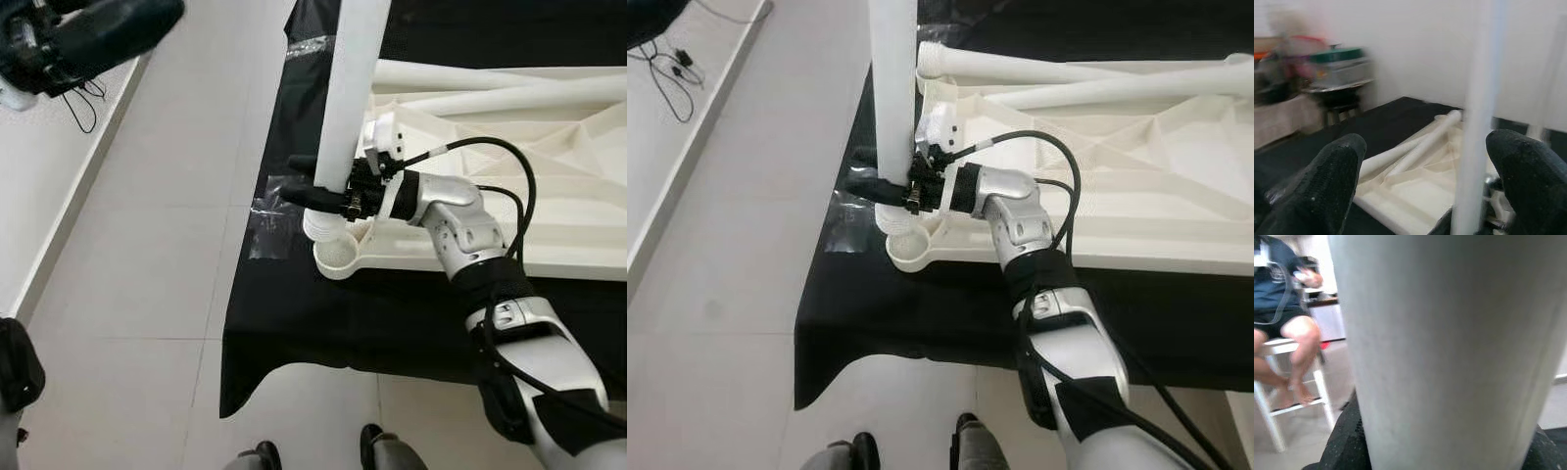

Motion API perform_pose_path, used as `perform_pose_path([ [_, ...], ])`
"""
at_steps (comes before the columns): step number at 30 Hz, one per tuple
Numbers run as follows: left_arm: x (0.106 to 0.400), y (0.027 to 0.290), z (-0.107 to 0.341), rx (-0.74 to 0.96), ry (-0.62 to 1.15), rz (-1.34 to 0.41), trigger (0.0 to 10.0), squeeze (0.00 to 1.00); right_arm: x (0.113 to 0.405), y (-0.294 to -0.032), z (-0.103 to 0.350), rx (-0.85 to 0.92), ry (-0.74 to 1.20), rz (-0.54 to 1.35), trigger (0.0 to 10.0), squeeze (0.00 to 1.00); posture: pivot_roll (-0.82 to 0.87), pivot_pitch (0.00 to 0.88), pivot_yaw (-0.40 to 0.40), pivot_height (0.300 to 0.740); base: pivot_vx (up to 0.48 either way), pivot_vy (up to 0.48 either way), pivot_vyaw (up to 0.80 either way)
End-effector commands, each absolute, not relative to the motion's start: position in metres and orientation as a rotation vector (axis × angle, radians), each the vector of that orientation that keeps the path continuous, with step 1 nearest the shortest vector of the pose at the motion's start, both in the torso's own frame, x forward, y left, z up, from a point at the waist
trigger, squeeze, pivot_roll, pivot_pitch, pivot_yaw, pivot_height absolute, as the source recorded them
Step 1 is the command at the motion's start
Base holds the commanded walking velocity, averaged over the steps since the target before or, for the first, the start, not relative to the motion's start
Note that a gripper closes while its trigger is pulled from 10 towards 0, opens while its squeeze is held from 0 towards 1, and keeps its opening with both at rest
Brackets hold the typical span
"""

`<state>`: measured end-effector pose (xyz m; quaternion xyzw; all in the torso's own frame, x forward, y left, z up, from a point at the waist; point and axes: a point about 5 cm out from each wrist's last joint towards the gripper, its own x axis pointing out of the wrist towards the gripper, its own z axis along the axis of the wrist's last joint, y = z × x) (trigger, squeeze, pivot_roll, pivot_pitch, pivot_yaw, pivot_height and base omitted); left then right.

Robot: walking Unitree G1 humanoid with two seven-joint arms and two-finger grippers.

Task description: Building children table

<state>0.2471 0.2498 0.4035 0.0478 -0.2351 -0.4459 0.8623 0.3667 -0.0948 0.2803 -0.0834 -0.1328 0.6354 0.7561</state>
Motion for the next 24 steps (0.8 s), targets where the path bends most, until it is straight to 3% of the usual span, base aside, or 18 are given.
perform_pose_path([
  [1, 0.242, 0.251, 0.382, 0.088, -0.401, -0.92, 10.0, 0.53, 0.362, -0.095, 0.277, -0.189, -0.278, 1.45, 0.0, 0.0, 0.03, 0.302, 0.051, 0.74, 0.0, 0.0, 0.0],
  [3, 0.239, 0.25, 0.362, 0.087, -0.328, -0.911, 10.0, 0.53, 0.36, -0.095, 0.275, -0.202, -0.27, 1.483, 0.0, 0.0, 0.03, 0.302, 0.051, 0.74, 0.0, 0.0, 0.0],
  [4, 0.238, 0.238, 0.318, 0.076, -0.189, -0.917, 10.0, 0.0, 0.357, -0.096, 0.274, -0.222, -0.256, 1.526, 2.2, 0.0, 0.03, 0.318, 0.049, 0.74, 0.0, 0.0, 0.0],
  [5, 0.223, 0.209, 0.243, 0.02, 0.008, -0.946, 10.0, 0.0, 0.351, -0.097, 0.273, -0.237, -0.232, 1.604, 10.0, 0.0, 0.04, 0.337, 0.048, 0.74, 0.0, 0.0, 0.0],
  [8, 0.209, 0.188, 0.214, -0.018, 0.079, -0.95, 10.0, 0.0, 0.349, -0.1, 0.276, -0.241, -0.225, 1.649, 10.0, 0.0, 0.04, 0.353, 0.044, 0.74, 0.0, 0.0, 0.0],
  [15, 0.177, 0.152, 0.191, -0.02, 0.174, -1.009, 10.0, 0.0, 0.348, -0.107, 0.284, -0.266, -0.217, 1.706, 10.0, 0.0, 0.06, 0.408, 0.048, 0.74, 0.0, 0.0, 0.0],
  [19, 0.153, 0.144, 0.179, 0.056, 0.236, -1.019, 10.0, 0.0, 0.348, -0.107, 0.286, -0.283, -0.202, 1.734, 10.0, 0.0, 0.08, 0.432, 0.05, 0.74, 0.0, 0.0, 0.0],
  [24, 0.148, 0.143, 0.18, 0.118, 0.173, -0.961, 10.0, 0.0, 0.35, -0.107, 0.287, -0.285, -0.196, 1.73, 10.0, 0.0, 0.09, 0.452, 0.046, 0.74, 0.0, 0.0, 0.0],
])
